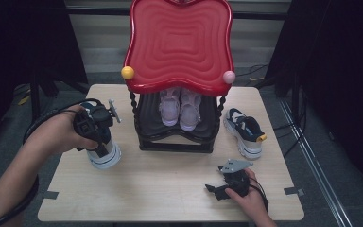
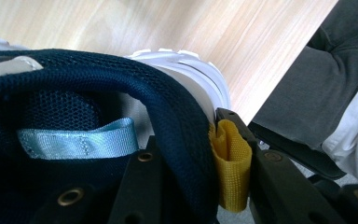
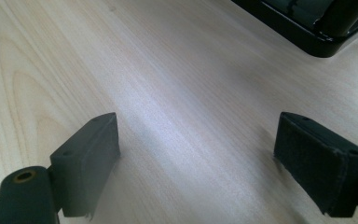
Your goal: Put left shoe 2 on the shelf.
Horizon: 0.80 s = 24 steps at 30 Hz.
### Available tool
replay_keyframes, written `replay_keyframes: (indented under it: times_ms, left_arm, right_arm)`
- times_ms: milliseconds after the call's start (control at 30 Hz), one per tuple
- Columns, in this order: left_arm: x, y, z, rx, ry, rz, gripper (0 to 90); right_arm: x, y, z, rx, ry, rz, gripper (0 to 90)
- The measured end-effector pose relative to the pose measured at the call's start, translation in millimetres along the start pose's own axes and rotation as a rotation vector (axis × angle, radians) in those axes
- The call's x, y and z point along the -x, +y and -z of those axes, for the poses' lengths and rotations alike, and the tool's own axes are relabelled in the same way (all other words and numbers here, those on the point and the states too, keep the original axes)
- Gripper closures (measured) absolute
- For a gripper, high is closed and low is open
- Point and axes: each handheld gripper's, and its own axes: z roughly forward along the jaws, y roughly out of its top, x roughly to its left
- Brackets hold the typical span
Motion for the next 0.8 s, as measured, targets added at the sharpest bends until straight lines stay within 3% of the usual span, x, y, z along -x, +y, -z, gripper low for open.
replay_keyframes:
  times_ms: [600, 667, 800]
  left_arm:
    - [7.5, 2.1, 54.8, 0.022, 0.028, -0.019, 72.1]
    - [8.0, 2.5, 62.8, 0.034, 0.036, -0.022, 72.1]
    - [11.6, 6.1, 79.3, 0.006, 0.076, -0.036, 72.2]
  right_arm:
    - [0.1, 0.1, 0.2, -0.002, 0.0, 0.001, 13.5]
    - [0.1, 0.1, 0.2, -0.002, 0.0, 0.0, 13.4]
    - [0.1, 0.0, 0.3, -0.005, 0.001, 0.002, 13.4]
